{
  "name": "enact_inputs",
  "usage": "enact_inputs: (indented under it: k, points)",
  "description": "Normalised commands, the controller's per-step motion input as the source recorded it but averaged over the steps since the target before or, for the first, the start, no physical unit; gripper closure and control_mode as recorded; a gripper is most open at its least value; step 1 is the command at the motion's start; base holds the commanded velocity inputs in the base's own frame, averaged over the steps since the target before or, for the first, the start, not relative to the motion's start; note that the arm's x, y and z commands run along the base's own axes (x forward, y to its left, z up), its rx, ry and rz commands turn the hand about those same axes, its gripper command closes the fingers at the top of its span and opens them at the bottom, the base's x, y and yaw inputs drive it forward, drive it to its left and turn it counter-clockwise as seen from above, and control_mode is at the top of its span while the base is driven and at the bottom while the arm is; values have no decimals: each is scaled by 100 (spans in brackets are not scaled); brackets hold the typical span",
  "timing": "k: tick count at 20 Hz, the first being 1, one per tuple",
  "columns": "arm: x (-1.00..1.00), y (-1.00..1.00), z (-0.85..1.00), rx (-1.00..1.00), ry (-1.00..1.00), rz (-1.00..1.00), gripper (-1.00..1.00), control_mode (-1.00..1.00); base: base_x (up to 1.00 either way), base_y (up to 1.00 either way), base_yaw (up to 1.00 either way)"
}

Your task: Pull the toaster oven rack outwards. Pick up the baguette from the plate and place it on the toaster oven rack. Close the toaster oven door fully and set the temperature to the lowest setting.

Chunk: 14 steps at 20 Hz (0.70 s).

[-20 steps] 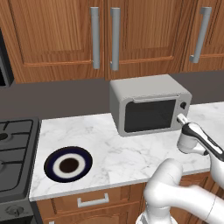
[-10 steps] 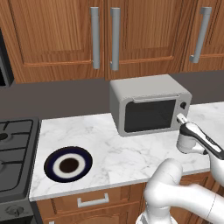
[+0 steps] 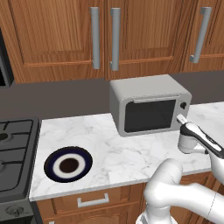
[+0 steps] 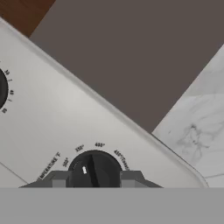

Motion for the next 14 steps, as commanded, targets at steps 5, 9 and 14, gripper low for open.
enact_inputs:
  k: [5, 9, 14]
  points:
    - [0, -2, 0, -22, 4, 0, 100, -100, 0, 0, 0]
    - [0, -6, -5, -23, 2, 0, 100, -100, 0, 0, 0]
    - [0, -19, -19, -18, 0, 0, 100, -100, 0, 0, 0]
